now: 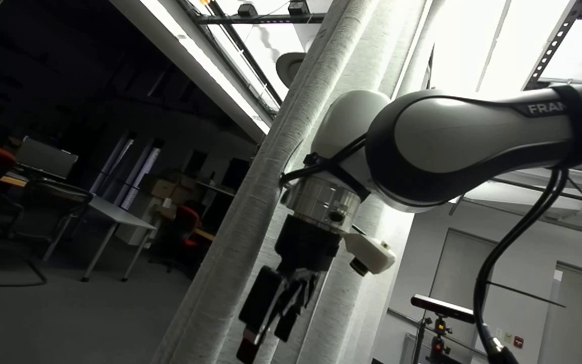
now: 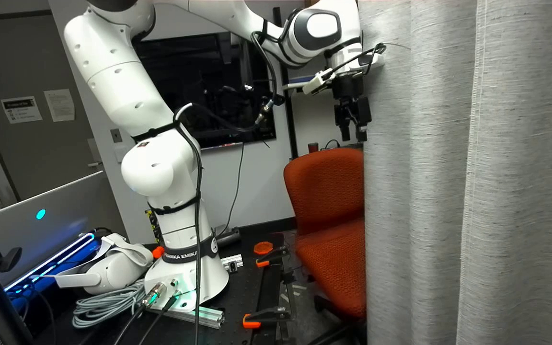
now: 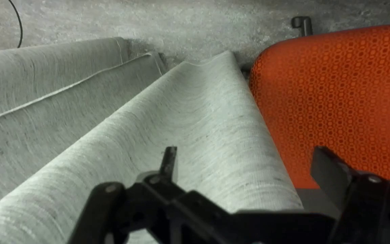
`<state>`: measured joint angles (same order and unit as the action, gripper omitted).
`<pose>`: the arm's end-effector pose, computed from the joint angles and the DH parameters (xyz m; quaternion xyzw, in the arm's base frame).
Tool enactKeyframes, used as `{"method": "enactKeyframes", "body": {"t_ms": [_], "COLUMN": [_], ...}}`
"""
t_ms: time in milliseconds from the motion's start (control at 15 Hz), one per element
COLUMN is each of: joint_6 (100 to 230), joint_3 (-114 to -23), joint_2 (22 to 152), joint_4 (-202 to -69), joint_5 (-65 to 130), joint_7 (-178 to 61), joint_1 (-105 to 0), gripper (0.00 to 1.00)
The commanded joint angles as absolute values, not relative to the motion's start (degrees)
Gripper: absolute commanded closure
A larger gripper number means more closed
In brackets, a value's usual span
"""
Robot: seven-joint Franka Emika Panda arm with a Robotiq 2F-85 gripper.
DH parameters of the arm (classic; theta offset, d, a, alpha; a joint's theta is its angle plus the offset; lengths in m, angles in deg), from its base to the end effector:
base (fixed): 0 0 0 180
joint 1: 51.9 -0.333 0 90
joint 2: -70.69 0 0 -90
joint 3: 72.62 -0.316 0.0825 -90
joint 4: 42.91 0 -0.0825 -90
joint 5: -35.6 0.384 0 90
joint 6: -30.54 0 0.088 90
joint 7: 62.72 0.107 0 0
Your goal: Slide the curtain to the right
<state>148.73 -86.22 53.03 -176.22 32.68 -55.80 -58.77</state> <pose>0.4289 0.1617 0.4605 0.9903 0.1246 0.0307 0.0527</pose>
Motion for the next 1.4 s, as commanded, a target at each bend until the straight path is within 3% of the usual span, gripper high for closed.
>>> {"method": "enactKeyframes", "body": {"t_ms": [0, 1000, 1333], "joint_6": [155.98, 192.14, 204.35], "joint_3": [-84.96, -85.60, -90.78], "joint_2": [48.82, 35.05, 36.64], "joint_4": [-178.41, -183.31, -181.29], "joint_5": [32.34, 30.14, 25.66], "joint_7": [-58.11, -61.70, -56.80], "joint_1": [-60.25, -60.86, -51.11], "gripper": [0.00, 0.00, 0.00]}}
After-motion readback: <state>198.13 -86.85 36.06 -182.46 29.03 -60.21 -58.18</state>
